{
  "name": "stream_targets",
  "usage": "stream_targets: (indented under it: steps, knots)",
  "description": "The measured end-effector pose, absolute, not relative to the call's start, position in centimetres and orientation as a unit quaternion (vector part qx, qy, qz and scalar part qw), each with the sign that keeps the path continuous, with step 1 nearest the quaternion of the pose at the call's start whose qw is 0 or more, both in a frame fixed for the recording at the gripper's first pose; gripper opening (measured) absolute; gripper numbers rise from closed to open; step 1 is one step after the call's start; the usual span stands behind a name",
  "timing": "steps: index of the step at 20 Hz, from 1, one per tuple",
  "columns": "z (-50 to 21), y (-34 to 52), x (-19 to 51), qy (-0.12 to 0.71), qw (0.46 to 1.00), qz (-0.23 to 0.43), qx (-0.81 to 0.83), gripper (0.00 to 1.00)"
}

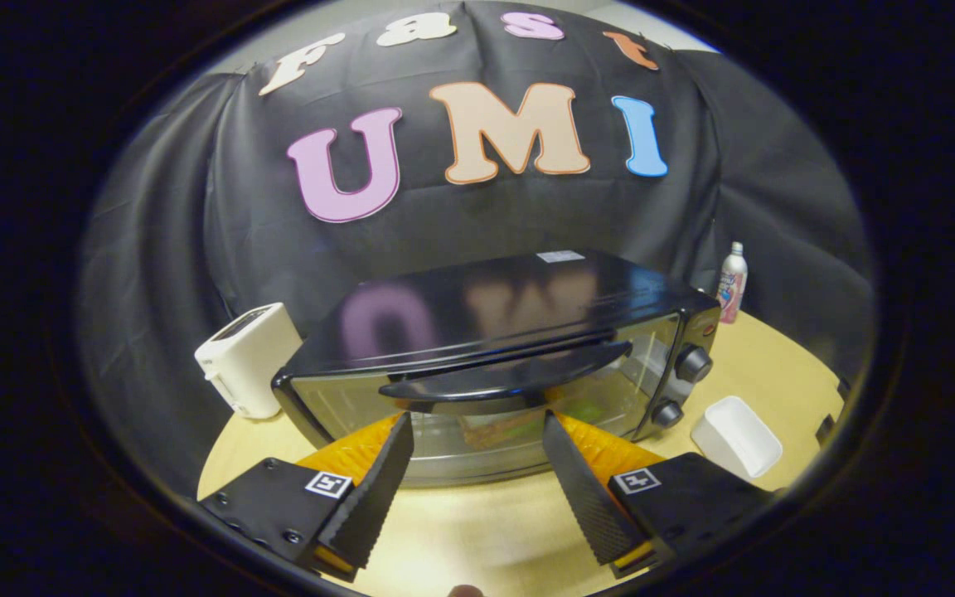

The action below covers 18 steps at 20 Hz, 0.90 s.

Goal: Open the toaster oven, put the food inside, and close the toaster oven door.

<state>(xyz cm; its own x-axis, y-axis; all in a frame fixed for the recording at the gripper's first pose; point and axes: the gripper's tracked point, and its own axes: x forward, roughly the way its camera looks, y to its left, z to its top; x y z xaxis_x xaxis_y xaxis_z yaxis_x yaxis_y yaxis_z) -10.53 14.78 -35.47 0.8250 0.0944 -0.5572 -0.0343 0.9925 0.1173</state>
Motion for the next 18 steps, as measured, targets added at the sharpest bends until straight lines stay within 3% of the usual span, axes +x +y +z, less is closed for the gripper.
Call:
stream_targets:
  steps: [5, 18]
  knots:
    - [-32.3, 13.1, -11.5, 0.271, 0.962, 0.038, 0.017, 0.99]
    - [-12.5, 11.6, -10.2, 0.142, 0.989, 0.051, 0.000, 0.99]
